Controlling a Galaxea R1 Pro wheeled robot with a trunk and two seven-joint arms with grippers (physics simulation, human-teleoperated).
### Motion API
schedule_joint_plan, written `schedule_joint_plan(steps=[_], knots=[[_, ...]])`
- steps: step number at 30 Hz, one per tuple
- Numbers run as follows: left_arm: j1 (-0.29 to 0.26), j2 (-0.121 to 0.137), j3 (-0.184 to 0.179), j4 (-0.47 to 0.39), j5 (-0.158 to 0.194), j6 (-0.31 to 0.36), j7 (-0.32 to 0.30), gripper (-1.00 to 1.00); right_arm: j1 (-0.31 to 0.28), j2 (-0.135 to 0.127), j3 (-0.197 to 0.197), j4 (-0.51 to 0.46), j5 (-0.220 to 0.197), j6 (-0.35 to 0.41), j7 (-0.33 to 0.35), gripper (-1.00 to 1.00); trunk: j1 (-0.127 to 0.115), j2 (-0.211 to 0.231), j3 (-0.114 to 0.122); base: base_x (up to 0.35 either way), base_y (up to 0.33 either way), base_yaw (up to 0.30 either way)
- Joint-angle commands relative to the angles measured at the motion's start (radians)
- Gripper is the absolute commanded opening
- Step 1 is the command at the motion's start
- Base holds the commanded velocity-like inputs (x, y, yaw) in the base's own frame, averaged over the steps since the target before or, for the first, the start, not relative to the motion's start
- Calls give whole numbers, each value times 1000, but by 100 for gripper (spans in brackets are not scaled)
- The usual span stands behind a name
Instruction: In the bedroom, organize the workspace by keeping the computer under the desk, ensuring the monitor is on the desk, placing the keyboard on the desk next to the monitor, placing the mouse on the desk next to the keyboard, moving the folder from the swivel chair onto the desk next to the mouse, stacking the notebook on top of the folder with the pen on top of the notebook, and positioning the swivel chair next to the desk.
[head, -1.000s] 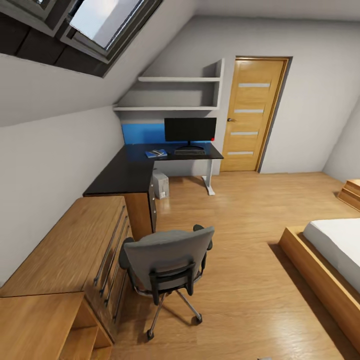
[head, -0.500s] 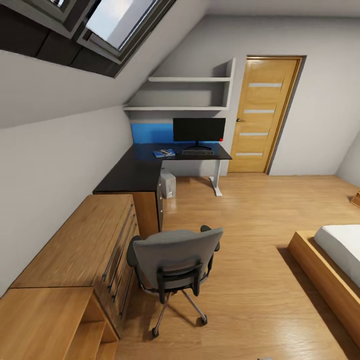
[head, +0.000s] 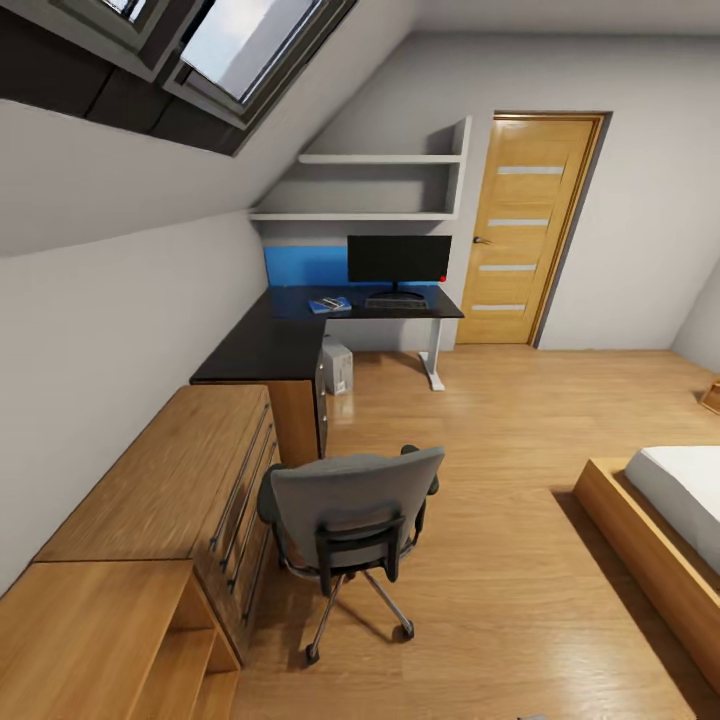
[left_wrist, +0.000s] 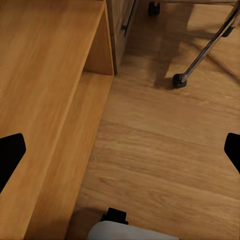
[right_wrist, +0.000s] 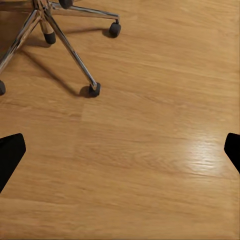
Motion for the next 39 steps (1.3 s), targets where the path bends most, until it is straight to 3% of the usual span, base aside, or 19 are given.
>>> schedule_joint_plan(steps=[1,21,23,28,39], knots=[[0,0,-8,-1,0,-2,10,100,-1,0,8,2,1,-2,-7,100,0,-1,-1,-12,0,0],[0,0,-8,-1,-1,-2,10,100,6,-3,7,2,1,-1,-8,100,0,-1,-1,-63,0,0],[11,-11,-10,0,2,8,9,100,17,9,13,-1,13,6,-13,100,0,-1,-1,0,0,0],[39,-39,-10,1,2,7,10,100,46,35,12,0,11,5,-12,100,19,-36,-17,0,0,0],[75,-45,-11,0,1,7,10,100,61,30,12,2,4,4,-10,100,62,-113,-52,0,0,0]])
